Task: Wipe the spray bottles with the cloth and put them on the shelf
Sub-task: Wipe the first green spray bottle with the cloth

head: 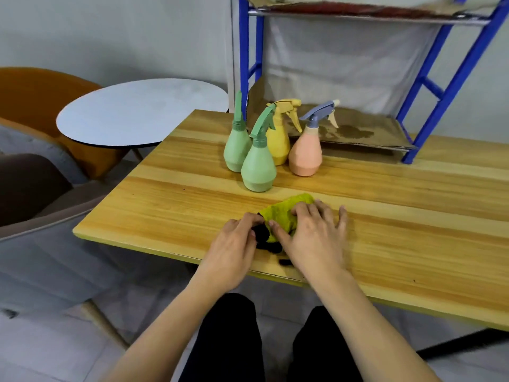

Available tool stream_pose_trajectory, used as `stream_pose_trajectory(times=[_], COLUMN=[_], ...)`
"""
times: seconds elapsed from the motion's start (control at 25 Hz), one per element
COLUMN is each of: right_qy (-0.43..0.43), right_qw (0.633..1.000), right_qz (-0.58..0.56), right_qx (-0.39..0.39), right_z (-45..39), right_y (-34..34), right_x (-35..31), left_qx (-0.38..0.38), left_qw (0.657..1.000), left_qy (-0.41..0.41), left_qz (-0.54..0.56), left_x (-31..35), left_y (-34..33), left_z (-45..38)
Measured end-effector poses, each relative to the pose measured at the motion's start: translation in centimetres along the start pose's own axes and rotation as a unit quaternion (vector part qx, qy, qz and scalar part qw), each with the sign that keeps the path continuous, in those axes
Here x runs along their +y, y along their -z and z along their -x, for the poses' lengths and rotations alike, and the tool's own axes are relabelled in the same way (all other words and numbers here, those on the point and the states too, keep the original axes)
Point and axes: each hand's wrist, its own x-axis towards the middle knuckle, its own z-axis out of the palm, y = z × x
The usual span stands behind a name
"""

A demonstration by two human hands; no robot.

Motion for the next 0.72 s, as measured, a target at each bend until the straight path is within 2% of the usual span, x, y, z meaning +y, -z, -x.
stream_pose_trajectory(times=[0.12, 0.24, 0.28, 0.4, 0.6, 0.72], right_qy=[-0.008, -0.004, -0.002, -0.027, -0.039, 0.002], right_qw=[0.997, 0.989, 0.989, 0.999, 0.991, 0.991], right_qz=[-0.025, 0.008, 0.012, -0.004, -0.059, -0.071], right_qx=[-0.071, -0.146, -0.145, -0.039, -0.111, -0.114], right_z=[-1.1, -3.3, -3.8, -3.8, -2.4, -3.2], right_y=[1.6, 3.1, 3.4, 2.7, -1.3, -1.0], right_x=[4.1, 6.4, 6.4, 5.0, 3.9, 5.3], left_qx=[-0.007, -0.027, -0.025, 0.04, 0.183, 0.188], left_qw=[0.999, 0.996, 0.996, 0.997, 0.982, 0.979], left_qy=[-0.027, -0.064, -0.067, -0.048, 0.042, 0.066], left_qz=[-0.035, -0.056, -0.052, -0.055, -0.021, -0.045], left_x=[2.1, 3.6, 3.8, 3.5, 3.8, 4.5], left_y=[-2.4, -3.4, -3.2, -0.6, 5.1, 5.7], left_z=[-1.0, -1.6, -1.9, -3.9, -11.2, -15.0])
